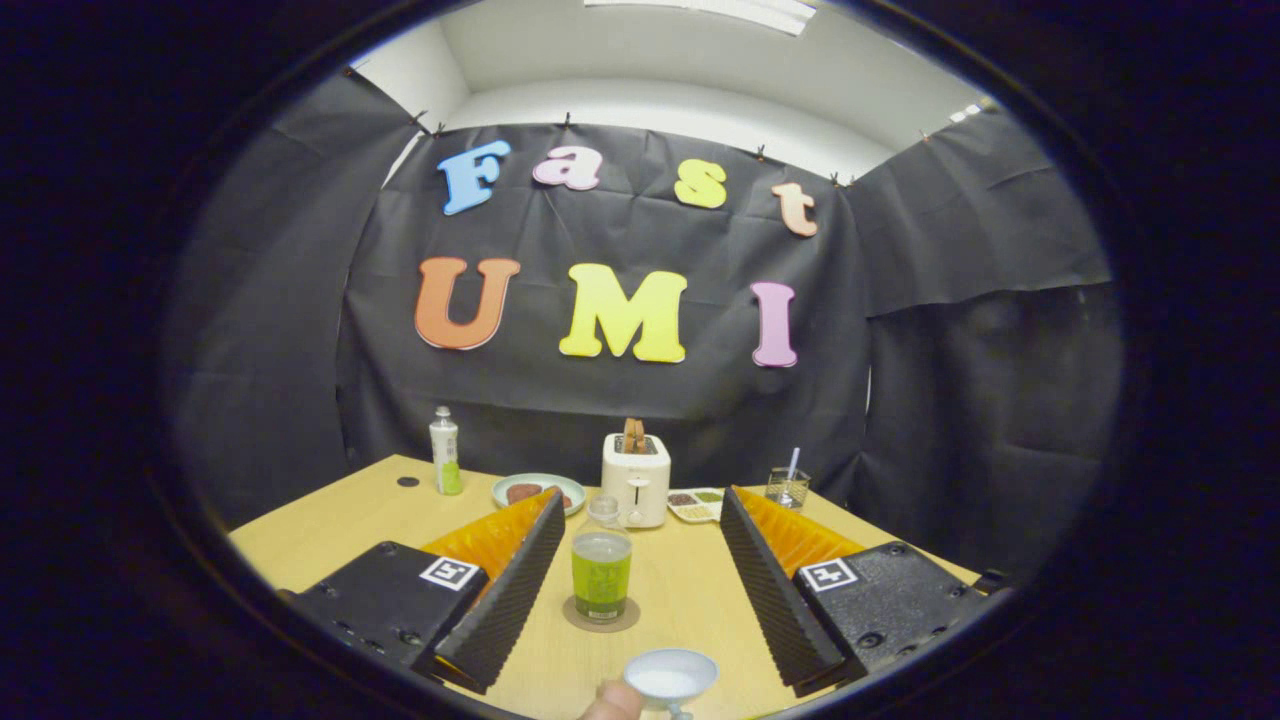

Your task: Take the bottle from table, then pour the juice into the cup, finally place the bottle on the coaster

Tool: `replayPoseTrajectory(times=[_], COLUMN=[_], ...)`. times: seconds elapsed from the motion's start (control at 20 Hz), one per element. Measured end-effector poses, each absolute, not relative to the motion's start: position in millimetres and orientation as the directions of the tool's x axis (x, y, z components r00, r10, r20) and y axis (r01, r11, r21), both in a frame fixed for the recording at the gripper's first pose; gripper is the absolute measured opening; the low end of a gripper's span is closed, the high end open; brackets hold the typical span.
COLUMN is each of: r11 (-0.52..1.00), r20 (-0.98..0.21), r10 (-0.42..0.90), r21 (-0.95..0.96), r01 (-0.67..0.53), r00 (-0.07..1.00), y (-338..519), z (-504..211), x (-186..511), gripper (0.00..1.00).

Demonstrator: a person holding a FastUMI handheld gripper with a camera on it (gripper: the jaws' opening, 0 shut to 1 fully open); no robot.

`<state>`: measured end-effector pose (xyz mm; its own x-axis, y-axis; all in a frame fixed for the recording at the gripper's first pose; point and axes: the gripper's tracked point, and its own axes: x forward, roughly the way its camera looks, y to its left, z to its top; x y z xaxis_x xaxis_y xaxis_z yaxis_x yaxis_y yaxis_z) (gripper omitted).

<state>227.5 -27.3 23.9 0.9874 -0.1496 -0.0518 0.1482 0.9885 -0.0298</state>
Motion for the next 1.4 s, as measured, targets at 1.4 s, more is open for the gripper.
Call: replayPoseTrajectory(times=[1.4], r11=[0.992], r20=[-0.083], r10=[-0.091], r21=[-0.100], r01=[0.083], r00=[0.992], y=[-20], z=[6], x=[19], gripper=[1.00])
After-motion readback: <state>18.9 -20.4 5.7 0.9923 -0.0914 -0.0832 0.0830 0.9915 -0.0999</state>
